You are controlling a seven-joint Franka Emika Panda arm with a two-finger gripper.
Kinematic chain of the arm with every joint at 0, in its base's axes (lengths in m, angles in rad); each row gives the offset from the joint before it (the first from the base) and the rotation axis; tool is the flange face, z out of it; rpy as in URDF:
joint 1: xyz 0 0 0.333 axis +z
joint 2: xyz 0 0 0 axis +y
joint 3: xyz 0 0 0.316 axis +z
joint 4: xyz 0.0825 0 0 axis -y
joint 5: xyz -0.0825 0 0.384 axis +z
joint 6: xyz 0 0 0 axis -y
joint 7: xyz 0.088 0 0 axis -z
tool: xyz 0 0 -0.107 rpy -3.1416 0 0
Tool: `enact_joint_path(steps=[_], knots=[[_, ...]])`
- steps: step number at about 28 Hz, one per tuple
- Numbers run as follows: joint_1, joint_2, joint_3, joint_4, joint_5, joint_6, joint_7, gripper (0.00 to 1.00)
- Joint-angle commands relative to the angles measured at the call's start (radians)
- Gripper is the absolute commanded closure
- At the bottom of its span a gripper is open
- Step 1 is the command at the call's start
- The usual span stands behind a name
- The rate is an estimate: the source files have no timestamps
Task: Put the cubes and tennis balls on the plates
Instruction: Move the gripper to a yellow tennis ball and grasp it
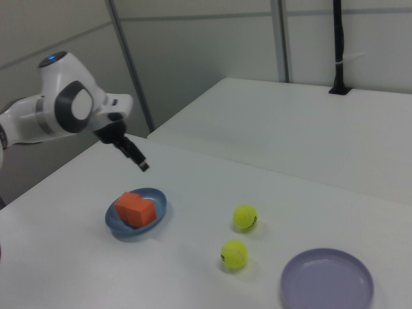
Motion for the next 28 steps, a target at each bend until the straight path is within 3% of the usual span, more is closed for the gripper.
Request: enact_joint_path(steps=[1, 3, 9, 13, 18, 23, 28], knots=[[-0.017, 0.0, -0.094, -0.027, -0.007, -0.013, -0.072, 0.0], [-0.04, 0.01, -0.132, -0.057, -0.003, -0.017, -0.101, 0.0], [-0.091, 0.053, -0.169, -0.085, 0.007, -0.017, -0.176, 0.0], [-0.114, 0.053, -0.188, -0.098, 0.042, -0.019, -0.237, 0.0], [-0.119, 0.062, -0.245, -0.128, 0.105, -0.022, -0.331, 0.0], [-0.125, 0.064, -0.28, -0.167, 0.115, -0.017, -0.394, 0.0], [-0.146, 0.101, -0.321, -0.167, 0.189, -0.017, -0.504, 0.0]])
